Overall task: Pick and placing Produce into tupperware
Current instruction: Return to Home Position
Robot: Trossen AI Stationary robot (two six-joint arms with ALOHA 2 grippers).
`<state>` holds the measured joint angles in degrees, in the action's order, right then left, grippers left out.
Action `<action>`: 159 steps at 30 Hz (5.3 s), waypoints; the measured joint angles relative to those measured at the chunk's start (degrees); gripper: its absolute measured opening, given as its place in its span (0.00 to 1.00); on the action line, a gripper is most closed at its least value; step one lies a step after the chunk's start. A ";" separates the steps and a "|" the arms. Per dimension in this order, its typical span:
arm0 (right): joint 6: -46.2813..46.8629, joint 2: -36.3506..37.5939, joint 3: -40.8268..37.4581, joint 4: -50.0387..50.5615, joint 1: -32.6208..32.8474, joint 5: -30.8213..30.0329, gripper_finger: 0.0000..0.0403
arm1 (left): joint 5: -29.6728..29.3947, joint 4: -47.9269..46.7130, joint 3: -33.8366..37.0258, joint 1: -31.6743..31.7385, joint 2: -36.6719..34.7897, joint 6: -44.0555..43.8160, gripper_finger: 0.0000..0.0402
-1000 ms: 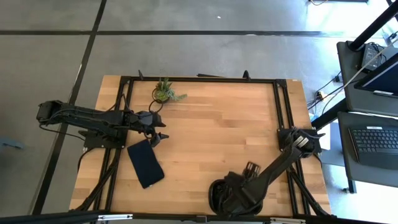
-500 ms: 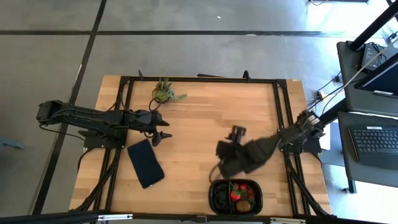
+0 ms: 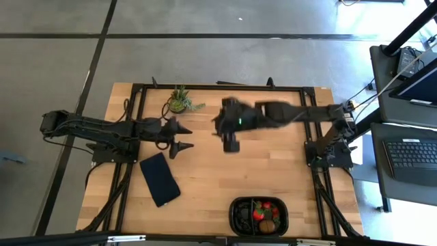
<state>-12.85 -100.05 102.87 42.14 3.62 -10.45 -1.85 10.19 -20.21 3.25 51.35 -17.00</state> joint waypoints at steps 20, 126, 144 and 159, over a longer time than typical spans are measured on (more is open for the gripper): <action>0.72 34.75 -44.36 -29.58 -21.01 10.61 0.57 | 2.16 -6.26 -0.09 7.19 -19.55 11.60 0.75; 15.58 96.85 -102.49 -43.46 -24.22 8.58 0.57 | 7.34 -7.99 19.74 7.72 -51.23 10.02 0.75; 27.37 96.83 -102.47 -43.59 -24.22 8.62 0.57 | 7.21 -7.99 19.76 7.72 -51.23 10.04 0.75; 27.39 96.83 -102.47 -43.57 -24.22 8.62 0.57 | 7.21 -7.99 19.76 7.71 -51.23 10.04 0.75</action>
<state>14.54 -3.22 0.40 -1.43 -20.60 -1.83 5.37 2.20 -0.45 10.96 0.12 -6.96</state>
